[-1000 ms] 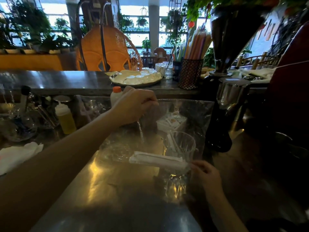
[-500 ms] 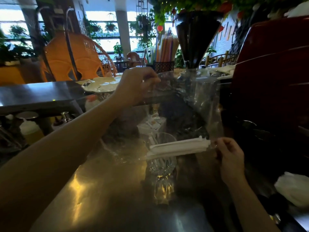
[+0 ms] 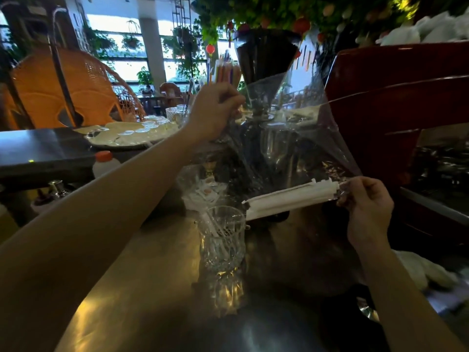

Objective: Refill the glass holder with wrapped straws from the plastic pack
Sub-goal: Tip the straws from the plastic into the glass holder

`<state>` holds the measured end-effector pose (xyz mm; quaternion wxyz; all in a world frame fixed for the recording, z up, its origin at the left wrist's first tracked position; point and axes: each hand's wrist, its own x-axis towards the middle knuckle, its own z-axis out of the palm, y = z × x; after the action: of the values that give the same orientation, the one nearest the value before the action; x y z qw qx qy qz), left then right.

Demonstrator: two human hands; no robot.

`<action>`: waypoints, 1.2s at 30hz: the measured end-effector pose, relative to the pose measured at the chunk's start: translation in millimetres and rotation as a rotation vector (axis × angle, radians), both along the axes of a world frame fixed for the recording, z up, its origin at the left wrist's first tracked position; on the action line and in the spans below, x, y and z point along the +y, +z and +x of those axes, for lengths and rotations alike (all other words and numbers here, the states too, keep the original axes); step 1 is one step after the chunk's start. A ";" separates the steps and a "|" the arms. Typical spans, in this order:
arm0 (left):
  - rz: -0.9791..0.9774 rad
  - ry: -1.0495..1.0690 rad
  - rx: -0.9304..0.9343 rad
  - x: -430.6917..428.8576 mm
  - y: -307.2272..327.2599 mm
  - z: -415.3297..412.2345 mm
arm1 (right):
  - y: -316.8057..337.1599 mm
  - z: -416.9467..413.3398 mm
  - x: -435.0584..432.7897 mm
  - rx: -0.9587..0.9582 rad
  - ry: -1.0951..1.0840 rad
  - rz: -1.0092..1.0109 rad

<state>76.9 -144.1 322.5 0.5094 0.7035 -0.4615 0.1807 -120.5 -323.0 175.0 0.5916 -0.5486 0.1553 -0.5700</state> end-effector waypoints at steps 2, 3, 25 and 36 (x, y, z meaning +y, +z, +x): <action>-0.009 0.000 0.002 -3.7 1.9 1.9 | 3.1 0.1 0.1 0.006 -0.009 -0.016; -0.016 -0.006 0.010 -5.0 3.0 3.0 | 4.5 0.0 -0.4 0.010 -0.016 -0.027; 0.062 0.049 0.064 -3.5 -13.5 28.0 | 11.9 11.6 -12.9 0.042 0.018 -0.103; 0.115 0.028 0.078 -2.4 -16.2 28.2 | 3.7 11.1 -20.4 0.077 0.040 -0.104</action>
<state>105.1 -146.5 306.2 0.4832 0.7445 -0.4409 0.1336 -109.4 -343.3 178.6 0.5672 -0.6031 0.1371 -0.5439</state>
